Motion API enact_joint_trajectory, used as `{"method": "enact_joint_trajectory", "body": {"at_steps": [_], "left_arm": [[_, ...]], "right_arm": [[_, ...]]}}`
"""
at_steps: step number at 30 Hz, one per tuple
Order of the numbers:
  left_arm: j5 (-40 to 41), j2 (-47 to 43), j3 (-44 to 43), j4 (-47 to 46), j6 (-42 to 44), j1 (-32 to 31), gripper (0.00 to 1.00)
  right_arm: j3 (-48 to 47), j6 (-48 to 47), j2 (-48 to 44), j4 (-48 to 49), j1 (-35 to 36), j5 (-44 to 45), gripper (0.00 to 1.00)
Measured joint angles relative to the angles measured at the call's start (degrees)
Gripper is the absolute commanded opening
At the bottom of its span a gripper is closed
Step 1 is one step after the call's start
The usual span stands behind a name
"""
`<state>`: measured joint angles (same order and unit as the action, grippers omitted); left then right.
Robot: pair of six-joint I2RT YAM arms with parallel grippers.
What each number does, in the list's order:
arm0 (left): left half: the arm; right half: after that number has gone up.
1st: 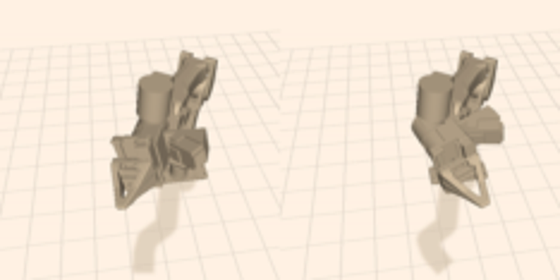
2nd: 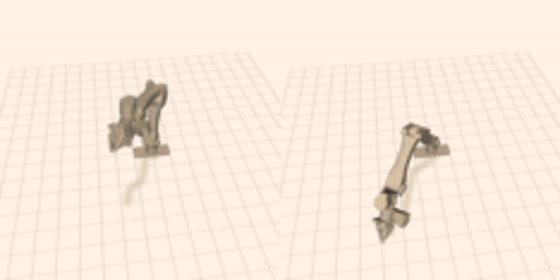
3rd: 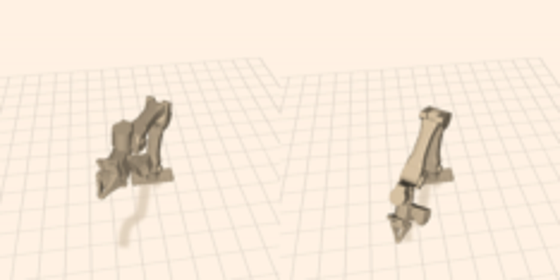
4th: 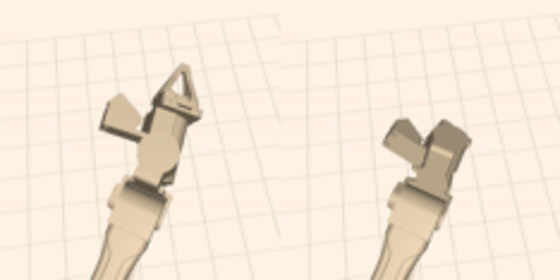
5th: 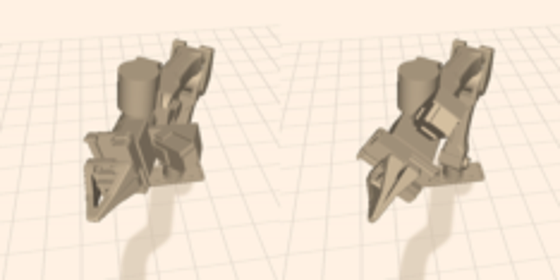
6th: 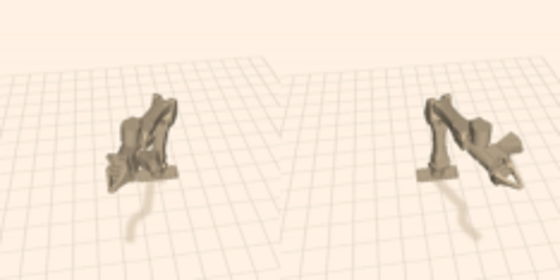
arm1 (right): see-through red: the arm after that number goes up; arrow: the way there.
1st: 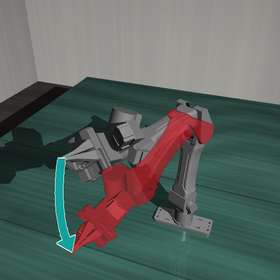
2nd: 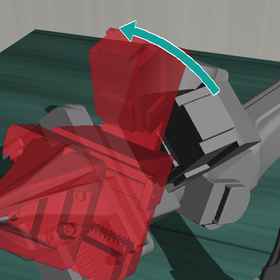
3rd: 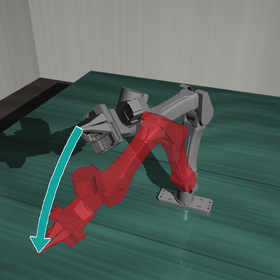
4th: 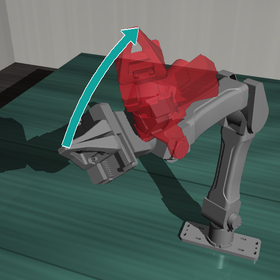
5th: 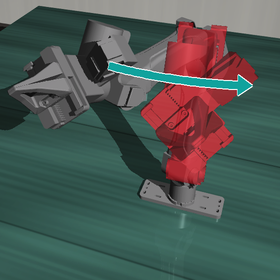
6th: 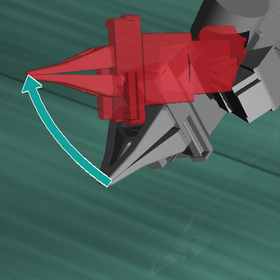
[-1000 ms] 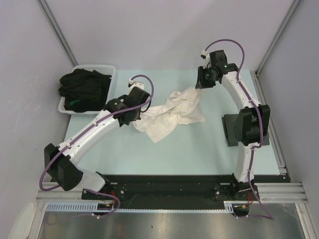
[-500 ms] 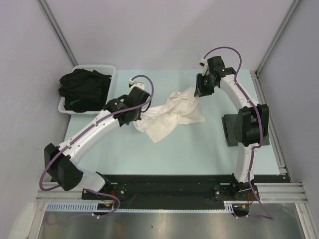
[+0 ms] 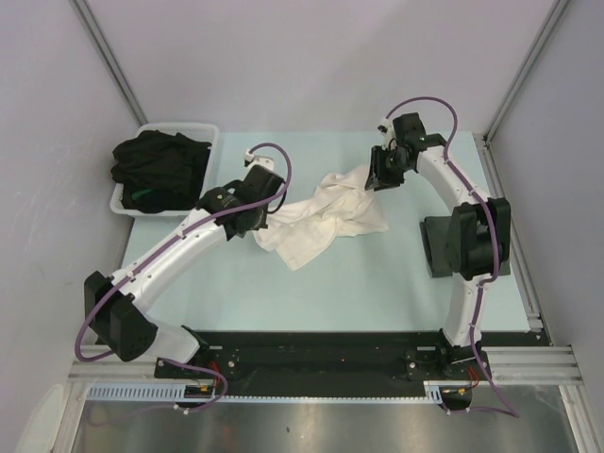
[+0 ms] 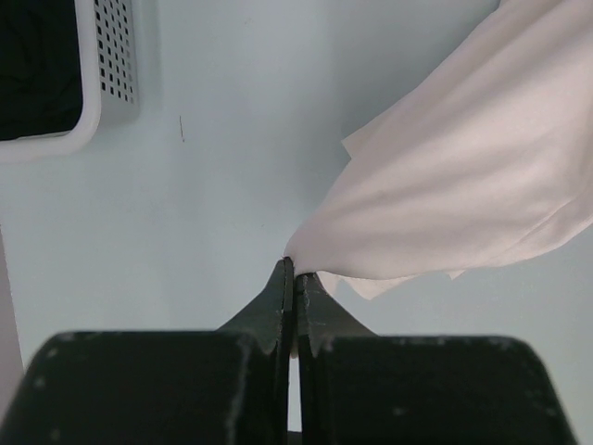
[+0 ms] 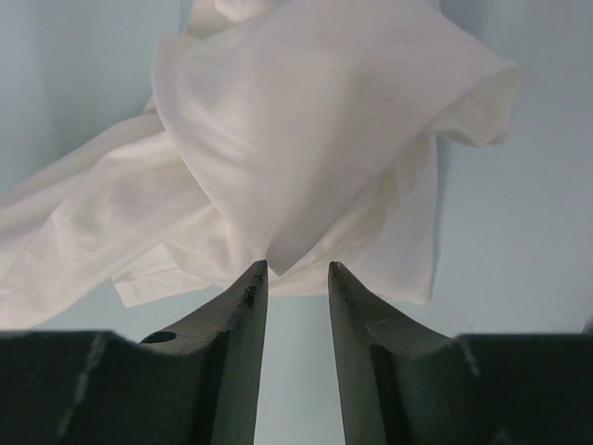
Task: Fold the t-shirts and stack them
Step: Flatten out the tshirt
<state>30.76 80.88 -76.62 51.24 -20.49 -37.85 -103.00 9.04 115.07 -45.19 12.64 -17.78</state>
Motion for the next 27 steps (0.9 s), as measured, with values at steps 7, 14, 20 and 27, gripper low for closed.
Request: {"method": "enact_joint_trajectory", "body": {"at_steps": [7,14,20,27], "left_arm": [[-0.07,-0.09,0.52,0.2,-0.22,0.0,0.0],[-0.02,-0.57,0.79,0.59,-0.48,0.0,0.0],[0.0,-1.44,0.92,0.83,-0.55,0.0,0.0],[-0.02,-1.51,1.81,1.01,-1.09,0.0,0.0]], "right_arm": [[-0.04,0.9,0.52,1.95,0.33,-1.84,0.38],[-0.13,1.42,4.52,2.97,0.74,-2.51,0.38],[-0.13,1.57,5.95,3.52,0.79,-2.93,0.25],[-1.42,2.25,6.4,3.78,0.98,-3.78,0.0]]}}
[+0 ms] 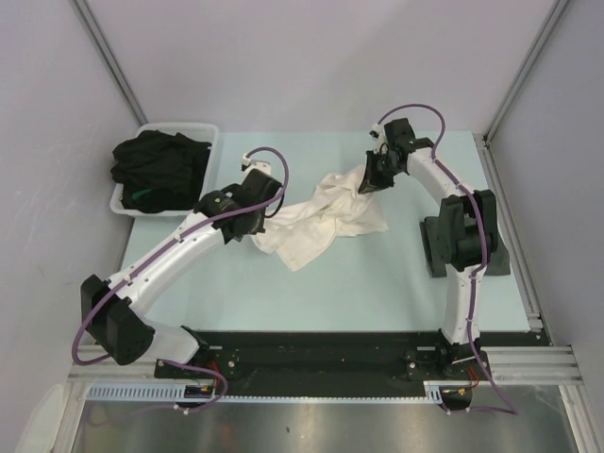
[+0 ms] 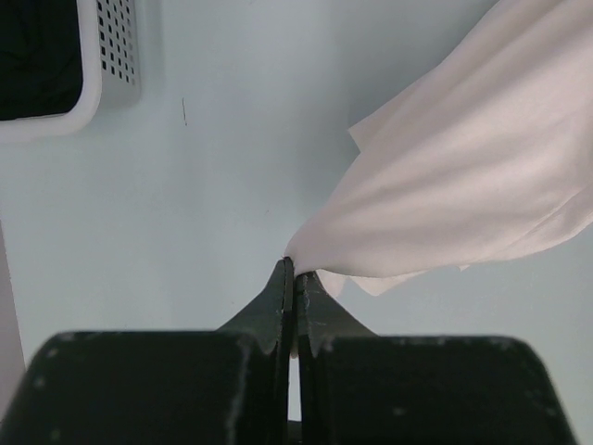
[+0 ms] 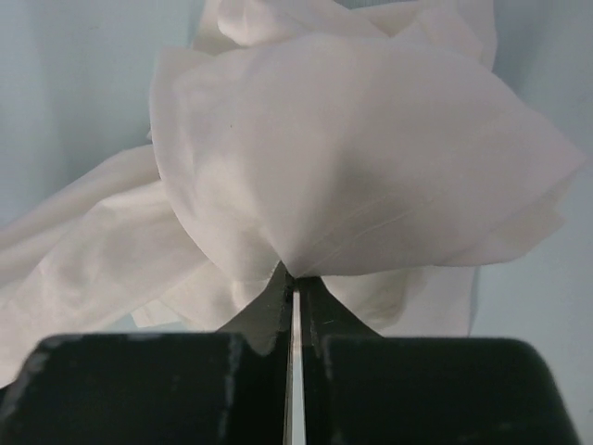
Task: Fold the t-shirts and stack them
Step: Flatten out the tshirt
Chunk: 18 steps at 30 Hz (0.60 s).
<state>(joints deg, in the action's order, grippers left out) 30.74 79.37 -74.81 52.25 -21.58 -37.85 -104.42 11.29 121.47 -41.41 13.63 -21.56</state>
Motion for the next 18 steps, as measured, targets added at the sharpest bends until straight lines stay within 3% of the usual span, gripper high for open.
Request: {"method": "enact_joint_trajectory", "body": {"at_steps": [6,11,18], "left_arm": [[0.15,0.0,0.07,0.2,0.02,0.0,0.0],[1.49,0.37,-0.04,-0.87,1.05,0.76,0.0],[3.19,5.38,-9.09,-3.96,6.56,10.51,0.0]], "right_arm": [[-2.25,0.26,0.37,-0.5,0.02,-0.44,0.0],[-9.88,0.2,0.57,-3.26,-0.66,0.0,0.0],[-25.77,-0.63,-1.36,-6.91,-4.55,3.87,0.0]]}}
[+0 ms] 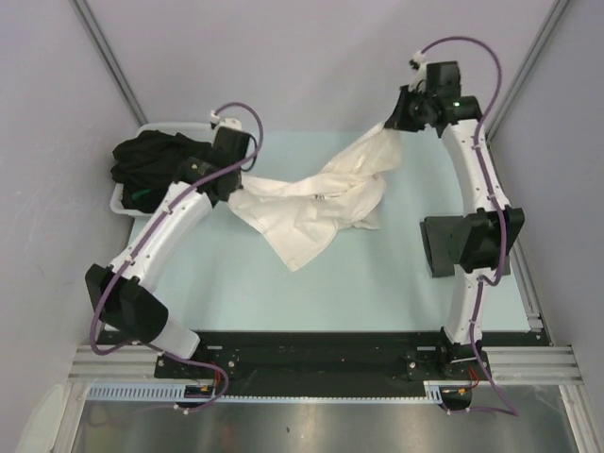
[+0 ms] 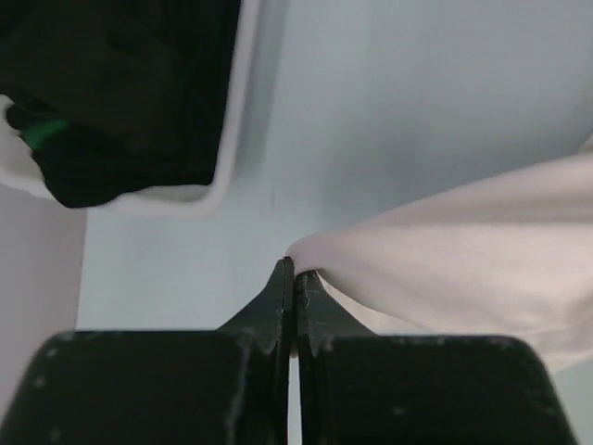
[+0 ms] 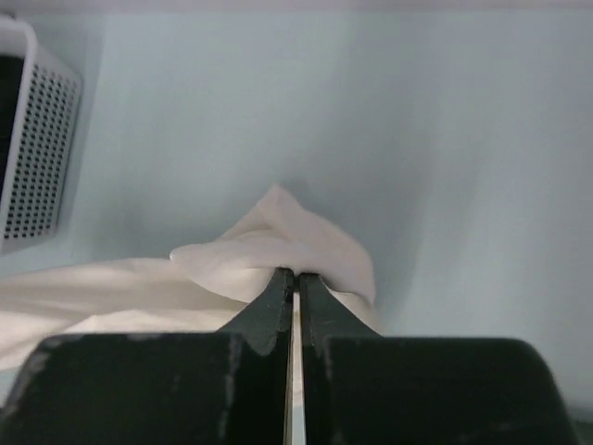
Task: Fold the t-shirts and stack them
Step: Flatten out the tshirt
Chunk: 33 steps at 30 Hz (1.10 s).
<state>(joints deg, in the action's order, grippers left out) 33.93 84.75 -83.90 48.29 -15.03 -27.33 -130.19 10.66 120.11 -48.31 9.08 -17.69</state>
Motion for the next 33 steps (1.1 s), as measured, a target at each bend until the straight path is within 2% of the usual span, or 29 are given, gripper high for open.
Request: {"method": "enact_joint_trajectory", "body": {"at_steps": [6,12,19,23,26,33], "left_arm": [[0.24,6.29,-17.09,-3.1,5.05,10.21,0.0],[0.48,7.02,-21.57,-4.09,6.49,12.61,0.0],[-0.02,6.27,-23.87,-4.02,6.47,12.66,0.0],[-2.1,2.08,-23.47,-3.45,5.97,12.68,0.0],[-3.89,-4.57,-21.09,-2.99,5.46,12.68,0.0],[-5.27,-20.96,-12.87,-2.14,4.02,10.93,0.0]], "right_arm": [[-5.27,0.13,-8.04,-0.85,-6.27,4.44,0.0],[-6.08,0.33,-16.48,-0.79,-10.88,8.04,0.0],[-7.23,1.31,-20.98,-0.9,-13.22,9.35,0.0],[-7.02,1.64,-23.78,-1.46,-13.22,9.57,0.0],[-5.05,2.32,-27.78,-1.53,-13.22,10.03,0.0],[10.01,2.97,-44.61,0.46,-8.33,13.29,0.0]]}}
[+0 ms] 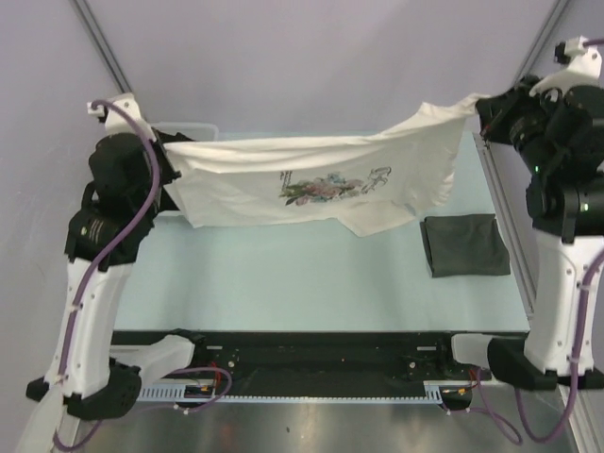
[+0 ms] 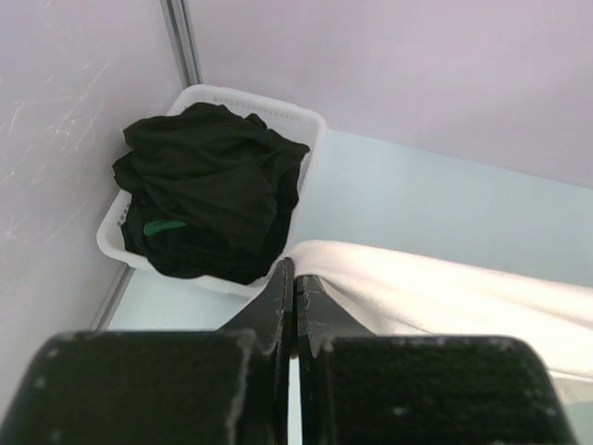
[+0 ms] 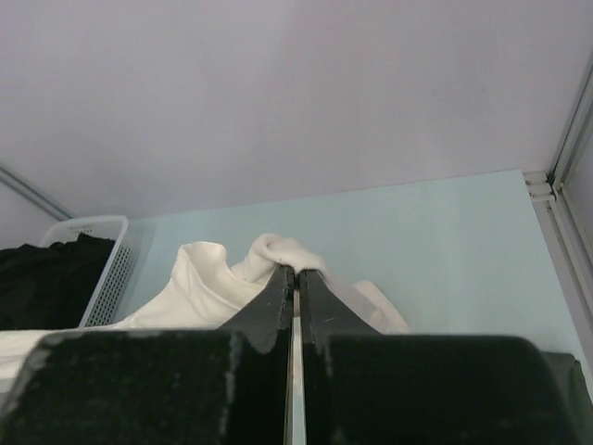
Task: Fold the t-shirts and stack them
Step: Flatten out the tshirt
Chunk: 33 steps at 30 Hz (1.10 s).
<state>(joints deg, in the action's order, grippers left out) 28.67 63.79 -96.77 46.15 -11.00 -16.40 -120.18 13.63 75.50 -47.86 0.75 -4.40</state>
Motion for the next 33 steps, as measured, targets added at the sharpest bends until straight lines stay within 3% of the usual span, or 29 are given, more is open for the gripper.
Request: {"method": "enact_joint_trajectory", "body": {"at_steps": [5,11,21,27,33], "left_arm": [[-1.4,-9.86,6.34,0.44,-1.01,-2.16,0.0],[-2.34,-20.48,7.61,-0.85,-1.53,-3.15,0.0],[-0.39,-24.68,0.79,-7.15,0.98,-3.41,0.0],[1.25,-20.2,3.93,-16.87,5.07,-3.63,0.0],[2.58,1.6,1.97,-25.7,7.21,-4.0,0.0]], "right_arm": [[10.05,0.87,-13.29,1.09,1.81,3.26,0.0],[11.43,1.49,-22.03,1.2,1.88,6.36,0.0],[10.47,3.32,-24.68,6.45,1.79,7.8,0.0],[6.34,1.33,-16.94,10.71,1.6,7.82,0.0],[4.13,-5.95,-0.13,16.2,1.6,11.76,0.0]]}}
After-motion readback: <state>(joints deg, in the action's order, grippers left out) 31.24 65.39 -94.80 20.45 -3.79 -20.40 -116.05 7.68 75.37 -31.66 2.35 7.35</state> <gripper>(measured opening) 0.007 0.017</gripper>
